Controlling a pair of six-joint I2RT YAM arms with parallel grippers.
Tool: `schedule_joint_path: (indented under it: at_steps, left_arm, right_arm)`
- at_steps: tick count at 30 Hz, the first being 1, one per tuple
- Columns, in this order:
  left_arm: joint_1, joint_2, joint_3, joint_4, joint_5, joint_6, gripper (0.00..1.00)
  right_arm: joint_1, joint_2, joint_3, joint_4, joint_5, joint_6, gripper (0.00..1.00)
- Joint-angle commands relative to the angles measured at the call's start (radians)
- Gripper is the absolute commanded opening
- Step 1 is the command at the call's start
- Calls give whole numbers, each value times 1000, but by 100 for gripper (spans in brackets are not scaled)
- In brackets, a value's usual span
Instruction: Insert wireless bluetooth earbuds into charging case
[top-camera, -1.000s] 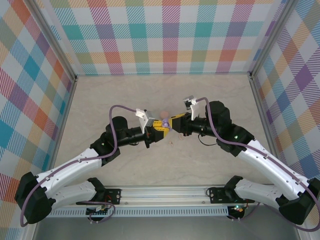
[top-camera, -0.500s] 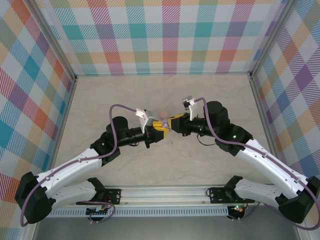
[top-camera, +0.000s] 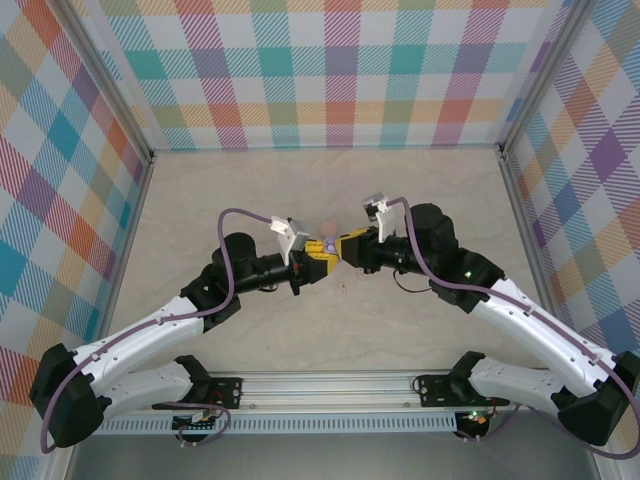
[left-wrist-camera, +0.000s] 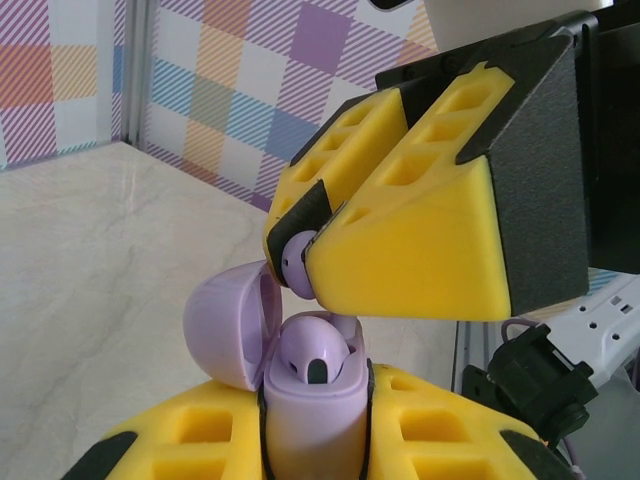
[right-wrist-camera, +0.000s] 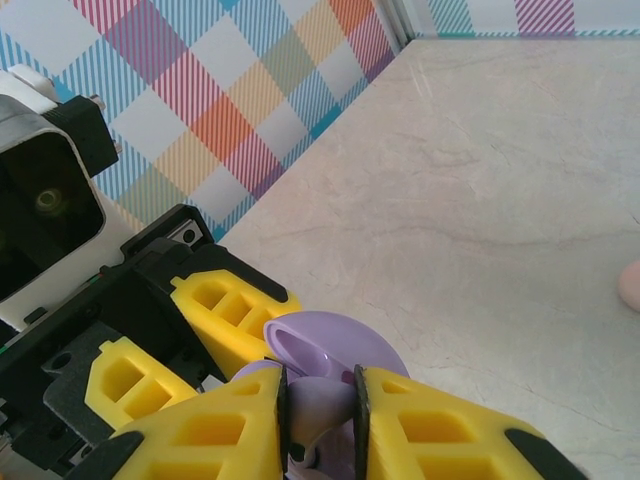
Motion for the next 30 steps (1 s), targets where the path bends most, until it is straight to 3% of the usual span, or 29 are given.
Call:
schedule_joint_path:
  at_steps: [1,9,17,21,27,30]
  left_arm:
    - [-11,-21,15,65,-33,-17,5]
    - [-10,-34,12,69,-30,-13,5]
    - [-11,-29,15,56,-25,-4,5]
    - [-10,-33,16,42,-30,8,5]
    - [-10,-43,17,37,-25,18,5]
    - [-11,-51,16,46,-8,23,5]
  right_arm:
    - [10,9,20,-39,-25,-20,25]
    - [12,9,33,-46,-30,-20,33]
    - [14,-13,37,-50,-14,-16,52]
    - [14,-51,24,-55,65,-2,57]
    - [10,-98,4,-113,252,19,58]
    - [-18,-85,14,-168,268,28,51]
